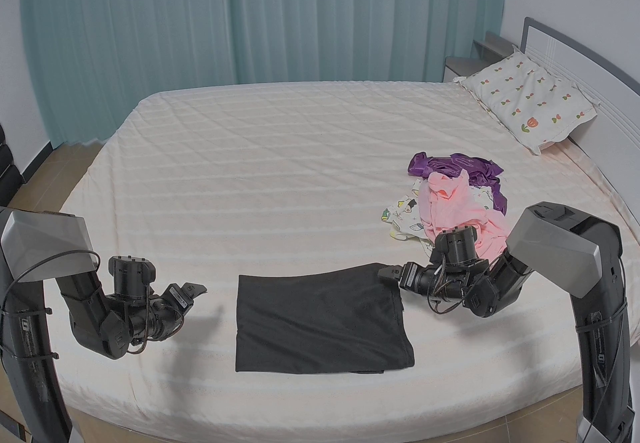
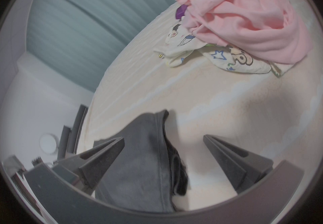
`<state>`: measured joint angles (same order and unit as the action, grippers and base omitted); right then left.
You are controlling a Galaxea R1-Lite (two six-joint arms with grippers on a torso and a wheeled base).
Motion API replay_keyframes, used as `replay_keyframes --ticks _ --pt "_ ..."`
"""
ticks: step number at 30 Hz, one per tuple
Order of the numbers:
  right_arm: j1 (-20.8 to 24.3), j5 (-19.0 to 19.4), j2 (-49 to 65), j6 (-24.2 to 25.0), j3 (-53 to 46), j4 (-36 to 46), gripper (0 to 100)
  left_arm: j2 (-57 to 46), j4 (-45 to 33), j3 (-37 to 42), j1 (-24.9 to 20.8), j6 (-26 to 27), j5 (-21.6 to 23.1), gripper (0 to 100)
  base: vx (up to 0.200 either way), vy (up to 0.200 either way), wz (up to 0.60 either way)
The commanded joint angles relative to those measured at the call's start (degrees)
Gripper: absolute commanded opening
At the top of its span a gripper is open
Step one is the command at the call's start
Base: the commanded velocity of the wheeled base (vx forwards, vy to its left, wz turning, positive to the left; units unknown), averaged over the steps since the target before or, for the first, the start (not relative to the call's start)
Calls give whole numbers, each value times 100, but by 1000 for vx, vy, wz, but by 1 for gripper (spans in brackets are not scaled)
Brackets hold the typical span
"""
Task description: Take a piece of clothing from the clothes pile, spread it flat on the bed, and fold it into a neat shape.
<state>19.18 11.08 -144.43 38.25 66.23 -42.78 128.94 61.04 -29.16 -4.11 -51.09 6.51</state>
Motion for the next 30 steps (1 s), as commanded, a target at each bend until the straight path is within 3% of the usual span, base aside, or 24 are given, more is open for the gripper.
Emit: replay_keyframes --ticks 1,3,6,13,30 --pt "86 219 126 -389 -418 -29 100 8 5 -2 -2 -6 -1 100 0 0 0" --pt "227 465 223 -661 -708 -20 100 8 5 -2 -2 -6 -1 100 0 0 0" --pt "324 641 258 -697 -734 -20 100 8 5 -2 -2 -6 -1 100 0 0 0" --pt "675 746 161 -653 -585 41 100 8 5 7 -2 -6 -1 100 0 0 0" --pt "543 825 161 -617 -594 191 100 61 66 -37 -64 -112 -238 100 0 12 0"
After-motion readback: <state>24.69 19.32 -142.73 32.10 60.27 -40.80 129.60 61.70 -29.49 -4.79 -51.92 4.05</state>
